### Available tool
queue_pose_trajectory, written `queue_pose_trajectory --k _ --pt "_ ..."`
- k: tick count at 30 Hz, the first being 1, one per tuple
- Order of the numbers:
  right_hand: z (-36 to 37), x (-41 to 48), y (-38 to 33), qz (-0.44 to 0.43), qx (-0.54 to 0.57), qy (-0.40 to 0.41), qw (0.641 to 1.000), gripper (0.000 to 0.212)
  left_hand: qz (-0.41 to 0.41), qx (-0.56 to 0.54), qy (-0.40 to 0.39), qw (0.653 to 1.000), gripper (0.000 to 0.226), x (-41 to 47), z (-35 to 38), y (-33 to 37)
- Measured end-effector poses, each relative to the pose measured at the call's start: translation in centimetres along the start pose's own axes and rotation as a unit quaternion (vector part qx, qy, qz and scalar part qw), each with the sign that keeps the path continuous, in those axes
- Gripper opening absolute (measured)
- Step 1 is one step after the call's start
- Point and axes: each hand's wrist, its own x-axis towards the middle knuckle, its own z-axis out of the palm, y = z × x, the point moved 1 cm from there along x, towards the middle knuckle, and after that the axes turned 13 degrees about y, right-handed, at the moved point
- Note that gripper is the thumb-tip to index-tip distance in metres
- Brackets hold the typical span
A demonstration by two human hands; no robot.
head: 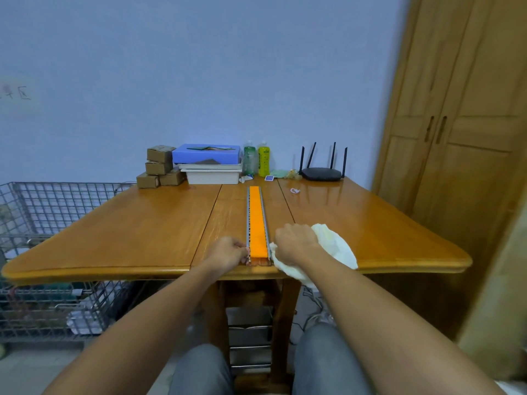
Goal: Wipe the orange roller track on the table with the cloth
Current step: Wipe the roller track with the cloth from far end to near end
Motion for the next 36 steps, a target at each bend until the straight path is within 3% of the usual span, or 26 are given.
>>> queue_pose_trajectory --k 5,9,16,24,27,29,34,36 --pt "0.4 -0.1 1.1 0.031 0.029 0.003 0.999 0.013 0.004 -0.008 0.005 1.000 0.014 -0.3 0.1 -0.2" --pt "0.9 0.2 2.1 0.058 0.055 0.018 0.997 0.032 0.002 -0.007 0.002 1.000 0.013 0.1 0.2 -0.2" --pt "0.6 1.2 3.6 0.120 0.066 0.072 0.988 0.020 0.001 -0.006 0.022 1.000 0.014 1.2 0.0 -0.2" --pt "1.3 4.5 6.0 0.115 0.014 0.181 0.977 0.028 -0.024 -0.014 0.033 0.999 0.012 3.0 -0.7 0.5" --pt "1.9 5.4 6.8 0.163 0.059 0.216 0.961 0.035 -0.015 -0.010 0.041 0.999 0.013 3.4 -0.9 0.6" --pt "2.6 5.8 6.8 0.205 0.092 0.186 0.957 0.044 -0.018 -0.016 0.038 0.999 0.012 3.7 -0.9 0.5" --pt "6.8 4.9 6.1 0.210 0.156 -0.093 0.961 0.069 -0.006 -0.003 0.036 0.999 0.012 4.7 -0.4 -0.4" --pt "8.2 4.5 6.0 0.205 0.183 -0.148 0.950 0.072 -0.002 -0.001 0.035 0.999 0.014 5.3 -0.2 -0.7"
